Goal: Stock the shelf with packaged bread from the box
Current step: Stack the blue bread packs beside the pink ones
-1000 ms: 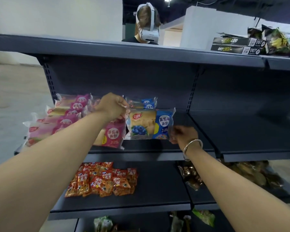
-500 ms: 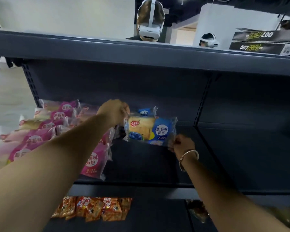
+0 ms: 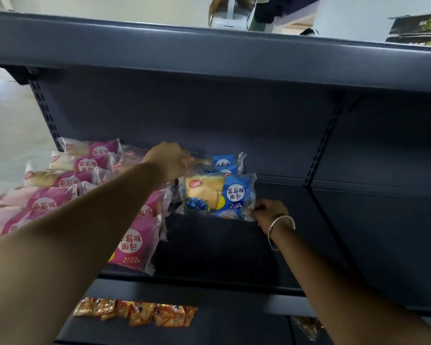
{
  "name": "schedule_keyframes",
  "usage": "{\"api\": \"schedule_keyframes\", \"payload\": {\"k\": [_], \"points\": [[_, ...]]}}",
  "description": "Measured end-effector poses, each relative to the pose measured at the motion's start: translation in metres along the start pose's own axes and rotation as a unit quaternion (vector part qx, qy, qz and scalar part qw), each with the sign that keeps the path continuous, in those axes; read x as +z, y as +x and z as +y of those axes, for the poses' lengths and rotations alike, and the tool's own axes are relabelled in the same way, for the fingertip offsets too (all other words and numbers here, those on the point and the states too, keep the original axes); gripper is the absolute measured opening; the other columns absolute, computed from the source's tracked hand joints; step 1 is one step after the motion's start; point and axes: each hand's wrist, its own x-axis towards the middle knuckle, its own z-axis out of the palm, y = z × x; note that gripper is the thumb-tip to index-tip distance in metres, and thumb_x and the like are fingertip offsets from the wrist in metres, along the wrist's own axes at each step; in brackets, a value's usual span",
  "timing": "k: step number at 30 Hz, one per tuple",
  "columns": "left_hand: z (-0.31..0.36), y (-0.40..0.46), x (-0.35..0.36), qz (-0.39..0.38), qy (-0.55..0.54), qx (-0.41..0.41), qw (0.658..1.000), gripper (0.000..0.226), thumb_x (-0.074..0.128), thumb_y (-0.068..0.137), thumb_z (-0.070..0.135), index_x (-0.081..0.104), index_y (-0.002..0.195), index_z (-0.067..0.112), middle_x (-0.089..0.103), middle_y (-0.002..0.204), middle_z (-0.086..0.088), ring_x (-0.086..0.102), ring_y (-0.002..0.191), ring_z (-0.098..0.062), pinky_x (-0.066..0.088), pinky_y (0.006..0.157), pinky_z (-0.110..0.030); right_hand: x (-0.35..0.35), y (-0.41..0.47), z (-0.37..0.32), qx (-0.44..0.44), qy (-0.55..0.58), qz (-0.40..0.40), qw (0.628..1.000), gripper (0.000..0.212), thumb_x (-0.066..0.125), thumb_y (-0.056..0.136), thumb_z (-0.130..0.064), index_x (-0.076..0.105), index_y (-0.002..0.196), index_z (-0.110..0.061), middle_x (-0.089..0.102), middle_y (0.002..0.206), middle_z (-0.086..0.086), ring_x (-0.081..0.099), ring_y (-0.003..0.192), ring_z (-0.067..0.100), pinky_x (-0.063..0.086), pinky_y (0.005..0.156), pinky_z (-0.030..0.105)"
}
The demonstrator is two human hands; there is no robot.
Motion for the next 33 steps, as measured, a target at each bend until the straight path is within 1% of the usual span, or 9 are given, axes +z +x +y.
{"api": "schedule_keyframes", "payload": {"k": [2,4,7,10,12,20,23,26,33], "points": [[-0.002,0.0,-0.001,0.002,0.005,0.003,1.0,0.03,0.048,0.082,0.002,0.071,0.099,0.009,0.067,0.112,-0.009,0.059,0.107,-0.029,0.044,0.092,-0.033,0.002,0.0,-0.003,0.003,0.025,-0.006,1.0,0.025,0.062,0.086,-0.007,0.057,0.065,-0.018,0.055,0.063,0.0,0.053,0.053,0.012,0.044,0.048,0.018],[-0.006,0.003,-0.001,0.011,0.005,-0.004,1.0,0.029,0.049,0.08,0.0,0.072,0.094,0.01,0.069,0.105,-0.01,0.062,0.1,-0.028,0.048,0.089,-0.035,0.005,-0.001,-0.006,0.018,0.076,-0.012,0.997,0.031,0.061,0.086,0.001,0.053,0.062,-0.018,0.058,0.064,0.001,0.056,0.05,0.012,0.047,0.041,0.016],[-0.011,0.003,0.0,0.024,0.021,-0.019,0.999,0.025,0.049,0.079,0.001,0.07,0.088,0.009,0.07,0.097,-0.011,0.064,0.092,-0.028,0.052,0.086,-0.04,0.012,-0.003,-0.01,0.021,0.113,-0.023,0.993,0.03,0.06,0.084,0.005,0.053,0.062,-0.014,0.062,0.065,0.007,0.061,0.053,0.015,0.055,0.05,0.02],[-0.01,-0.003,0.003,0.012,0.036,-0.032,0.999,0.025,0.05,0.079,0.002,0.069,0.095,0.008,0.069,0.1,-0.012,0.063,0.094,-0.029,0.052,0.086,-0.039,0.017,-0.004,-0.01,0.024,0.137,-0.035,0.99,0.025,0.063,0.083,0.003,0.054,0.065,-0.012,0.062,0.065,0.008,0.063,0.059,0.019,0.059,0.071,0.034],[-0.009,-0.005,0.005,0.012,0.032,-0.04,0.999,0.027,0.049,0.079,0.001,0.068,0.098,0.008,0.068,0.102,-0.013,0.062,0.095,-0.029,0.052,0.085,-0.039,0.018,-0.004,-0.01,0.029,0.149,-0.037,0.988,0.024,0.062,0.083,0.004,0.055,0.067,-0.012,0.063,0.067,0.008,0.064,0.062,0.021,0.058,0.078,0.037],[-0.009,-0.008,0.007,0.011,0.014,-0.046,0.999,0.028,0.047,0.081,0.001,0.068,0.098,0.007,0.069,0.101,-0.012,0.064,0.094,-0.027,0.052,0.084,-0.037,0.021,-0.009,-0.009,0.022,0.146,-0.031,0.989,0.025,0.06,0.084,0.003,0.056,0.07,-0.017,0.063,0.069,0.004,0.065,0.068,0.019,0.057,0.082,0.039],[-0.009,-0.011,0.007,0.016,0.015,-0.043,0.999,0.03,0.046,0.08,0.002,0.068,0.099,0.008,0.07,0.101,-0.012,0.064,0.094,-0.027,0.053,0.084,-0.038,0.022,-0.014,-0.011,0.008,0.133,-0.021,0.991,0.017,0.062,0.081,0.005,0.063,0.088,-0.01,0.064,0.078,0.004,0.068,0.086,0.028,0.056,0.084,0.043],[-0.009,-0.013,0.006,0.018,0.019,-0.041,0.999,0.032,0.047,0.079,0.002,0.069,0.101,0.01,0.07,0.103,-0.012,0.064,0.096,-0.029,0.053,0.085,-0.04,0.023,-0.02,-0.013,-0.003,0.122,-0.008,0.992,0.029,0.062,0.081,0.004,0.06,0.108,-0.005,0.065,0.099,0.011,0.065,0.096,0.029,0.056,0.086,0.044],[-0.009,-0.019,0.006,0.029,0.015,-0.014,0.999,0.037,0.053,0.076,0.002,0.068,0.107,0.016,0.069,0.107,-0.012,0.061,0.102,-0.031,0.052,0.089,-0.043,0.021,-0.026,-0.01,-0.004,0.124,0.011,0.992,0.035,0.062,0.08,0.004,0.056,0.113,-0.006,0.063,0.103,0.012,0.064,0.1,0.03,0.054,0.088,0.043]]}}
